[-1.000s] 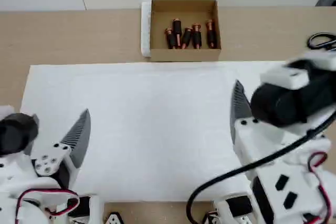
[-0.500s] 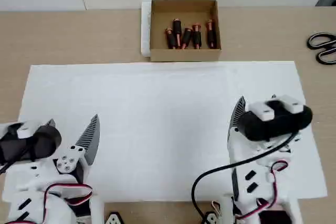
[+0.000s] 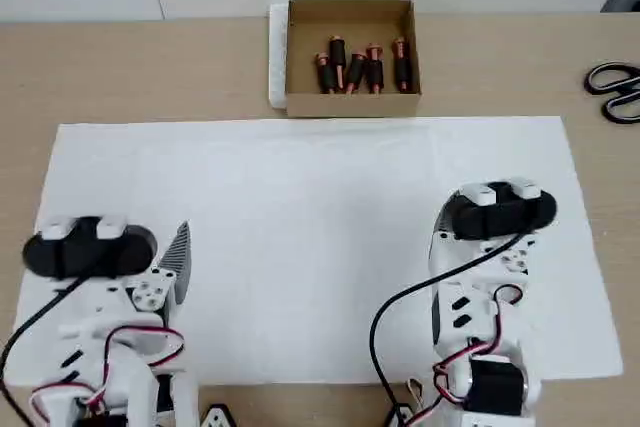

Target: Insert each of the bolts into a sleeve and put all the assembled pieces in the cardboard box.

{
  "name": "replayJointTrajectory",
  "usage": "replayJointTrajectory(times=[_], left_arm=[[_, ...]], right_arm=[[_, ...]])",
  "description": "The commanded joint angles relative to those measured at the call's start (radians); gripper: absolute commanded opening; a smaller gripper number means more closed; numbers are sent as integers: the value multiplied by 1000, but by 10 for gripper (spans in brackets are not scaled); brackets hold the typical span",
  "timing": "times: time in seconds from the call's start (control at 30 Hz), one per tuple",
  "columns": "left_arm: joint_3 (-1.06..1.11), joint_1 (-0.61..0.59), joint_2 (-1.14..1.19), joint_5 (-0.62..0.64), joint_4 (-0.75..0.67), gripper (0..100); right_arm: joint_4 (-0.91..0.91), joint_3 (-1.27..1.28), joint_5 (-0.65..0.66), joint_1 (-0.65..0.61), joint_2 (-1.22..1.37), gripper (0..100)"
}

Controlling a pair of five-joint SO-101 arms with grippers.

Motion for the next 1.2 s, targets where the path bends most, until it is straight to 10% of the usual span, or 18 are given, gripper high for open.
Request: replayJointTrajectory(times=[0.0, 1.17], left_arm=[[71, 2, -9, -6, -29, 253], [492, 5, -9, -5, -124, 253]], right_arm=[[-24, 9, -8, 4, -7, 221], [68, 270, -11, 4, -7, 221]])
